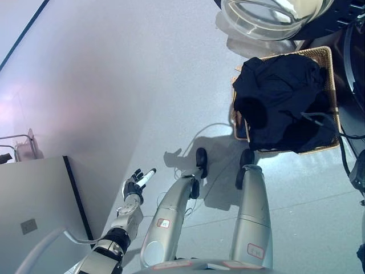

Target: Put the clothes in the basket into the washing machine.

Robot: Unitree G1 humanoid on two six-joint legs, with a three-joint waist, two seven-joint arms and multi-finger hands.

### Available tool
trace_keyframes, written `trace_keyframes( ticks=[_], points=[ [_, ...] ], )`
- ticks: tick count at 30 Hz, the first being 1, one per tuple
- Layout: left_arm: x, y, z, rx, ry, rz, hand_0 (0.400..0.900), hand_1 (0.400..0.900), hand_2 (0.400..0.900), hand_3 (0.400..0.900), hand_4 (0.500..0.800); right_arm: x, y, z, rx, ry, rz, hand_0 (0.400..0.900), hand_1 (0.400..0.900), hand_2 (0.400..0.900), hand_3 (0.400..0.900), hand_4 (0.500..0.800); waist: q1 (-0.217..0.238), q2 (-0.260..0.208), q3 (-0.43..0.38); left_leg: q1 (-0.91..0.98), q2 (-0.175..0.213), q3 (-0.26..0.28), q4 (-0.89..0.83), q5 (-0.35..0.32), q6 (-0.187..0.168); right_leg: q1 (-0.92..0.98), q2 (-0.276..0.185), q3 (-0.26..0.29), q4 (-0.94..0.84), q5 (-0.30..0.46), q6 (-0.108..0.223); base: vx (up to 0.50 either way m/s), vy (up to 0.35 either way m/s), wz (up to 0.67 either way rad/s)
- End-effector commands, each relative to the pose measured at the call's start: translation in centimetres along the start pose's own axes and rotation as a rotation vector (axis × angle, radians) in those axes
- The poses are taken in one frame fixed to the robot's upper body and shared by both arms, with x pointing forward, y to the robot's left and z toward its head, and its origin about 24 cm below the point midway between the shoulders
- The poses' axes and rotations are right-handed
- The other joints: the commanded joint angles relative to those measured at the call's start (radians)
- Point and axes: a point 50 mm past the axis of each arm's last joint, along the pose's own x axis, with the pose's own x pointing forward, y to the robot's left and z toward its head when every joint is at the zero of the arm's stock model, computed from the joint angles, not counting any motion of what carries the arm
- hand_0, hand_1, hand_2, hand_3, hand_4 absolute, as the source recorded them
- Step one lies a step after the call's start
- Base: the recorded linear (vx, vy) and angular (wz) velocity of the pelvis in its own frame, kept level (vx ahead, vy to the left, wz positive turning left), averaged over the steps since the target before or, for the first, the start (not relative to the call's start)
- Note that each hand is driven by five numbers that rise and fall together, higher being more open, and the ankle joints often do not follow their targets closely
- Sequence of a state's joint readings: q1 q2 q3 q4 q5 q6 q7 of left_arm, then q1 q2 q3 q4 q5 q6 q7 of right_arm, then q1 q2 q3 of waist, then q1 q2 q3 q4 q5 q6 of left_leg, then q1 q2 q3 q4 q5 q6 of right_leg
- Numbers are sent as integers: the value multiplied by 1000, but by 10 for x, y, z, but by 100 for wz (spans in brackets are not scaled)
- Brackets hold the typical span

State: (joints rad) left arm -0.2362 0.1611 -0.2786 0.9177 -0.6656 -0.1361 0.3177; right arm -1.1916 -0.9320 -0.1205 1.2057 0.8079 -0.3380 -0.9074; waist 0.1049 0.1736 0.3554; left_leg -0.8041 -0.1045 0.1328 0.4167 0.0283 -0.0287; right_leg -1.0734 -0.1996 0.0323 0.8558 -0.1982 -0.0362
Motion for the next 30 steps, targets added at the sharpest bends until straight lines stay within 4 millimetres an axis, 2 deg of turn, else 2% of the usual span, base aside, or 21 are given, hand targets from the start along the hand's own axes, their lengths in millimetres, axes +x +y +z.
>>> trace_keyframes(
  ticks=[1, 4, 5, 7, 10, 13, 15, 18, 22, 24, 26, 27, 30],
  points=[
    [-5, 35, -17, 52, 10, 119, 900, 900, 900, 900, 800, -1, 13, 39, -11, -238, 137, 900, 900, 900, 900, 800, -49, 40, -29, -46, 16, -2, 44, -93, -19, 7, 50, 3, 44, -78, 58, 0, 0, 0],
    [-4, 35, -16, 50, 12, 121, 900, 900, 900, 900, 800, -5, 16, 33, -28, -234, 166, 900, 900, 900, 900, 800, -52, 36, -30, -56, 18, -1, 58, -98, -17, 0, 51, 3, 49, -77, 58, -3, 7, -2],
    [-4, 33, -16, 51, 11, 115, 900, 900, 900, 900, 800, -13, 20, 26, -46, -244, 216, 900, 900, 900, 900, 800, -54, 33, -27, -60, 19, 1, 64, -99, -15, -2, 54, 3, 50, -75, 57, -6, 23, -5],
    [-4, 34, -17, 45, 12, 116, 900, 900, 900, 900, 800, -17, 19, 20, -26, -226, 231, 900, 900, 900, 900, 800, -57, 30, -27, -63, 21, 0, 66, -100, -13, -4, 57, 2, 49, -75, 56, -12, 19, -5],
    [-3, 35, -17, 9, 27, 136, 900, 900, 900, 900, 800, -39, 18, -17, 2, -122, 351, 900, 900, 900, 900, 800, -70, 17, -15, -72, 25, -5, 77, -104, -9, -4, 65, -1, 41, -66, 53, -23, 32, -7],
    [-2, 37, -18, -33, 46, 151, 900, 900, 900, 900, 800, -58, 4, -56, -30, -23, 449, 900, 900, 900, 900, 800, -86, -1, -4, -69, 31, -9, 87, -110, -4, 9, 77, -5, 26, -57, 50, -12, 58, -16],
    [-2, 38, -20, -70, 68, 163, 900, 900, 900, 900, 800, -77, -23, -95, -71, 77, 510, 900, 900, 900, 900, 800, -103, -14, 7, -39, 37, -16, 86, -118, -2, 54, 86, -14, 0, -53, 47, 4, 89, -19],
    [-1, 44, -23, -91, 98, 184, 900, 900, 900, 900, 800, -92, -61, -132, -151, 179, 532, 900, 900, 900, 900, 800, -115, -30, 5, 1, 38, -30, 77, -118, 3, 112, 89, -26, -39, -39, 46, 4, 94, -7],
    [-2, 51, -33, -77, 147, 193, 900, 900, 900, 900, 800, -112, -130, -181, -401, 320, 576, 900, 900, 900, 900, 800, -128, -58, 11, 125, 43, -57, 24, -120, 7, 270, 101, -55, -149, -8, 61, 9, 133, -14],
    [-3, 57, -37, -45, 172, 201, 900, 900, 900, 900, 800, -117, -163, -199, -564, 384, 594, 900, 900, 900, 900, 800, -127, -75, 4, 199, 46, -67, -9, -120, 9, 359, 111, -67, -214, 14, 72, 22, 137, -17],
    [-3, 62, -40, 6, 187, 192, 900, 900, 900, 900, 800, -122, -206, -217, -813, 447, 644, 900, 900, 900, 900, 800, -125, -92, -6, 290, 49, -80, -49, -119, 10, 470, 117, -87, -292, 35, 87, 23, 138, -12],
    [-3, 66, -40, 28, 190, 193, 900, 900, 900, 900, 800, -122, -219, -220, -882, 465, 650, 900, 900, 900, 900, 800, -122, -98, -19, 312, 47, -85, -60, -117, 12, 499, 119, -94, -317, 44, 89, 12, 121, -3],
    [-4, 74, -43, 104, 203, 184, 900, 900, 900, 900, 800, -129, -284, -231, -1153, 601, 645, 900, 900, 900, 900, 800, -113, -120, -51, 445, 52, -98, -132, -113, 10, 652, 128, -116, -434, 73, 104, 8, 123, 3]
  ],
)
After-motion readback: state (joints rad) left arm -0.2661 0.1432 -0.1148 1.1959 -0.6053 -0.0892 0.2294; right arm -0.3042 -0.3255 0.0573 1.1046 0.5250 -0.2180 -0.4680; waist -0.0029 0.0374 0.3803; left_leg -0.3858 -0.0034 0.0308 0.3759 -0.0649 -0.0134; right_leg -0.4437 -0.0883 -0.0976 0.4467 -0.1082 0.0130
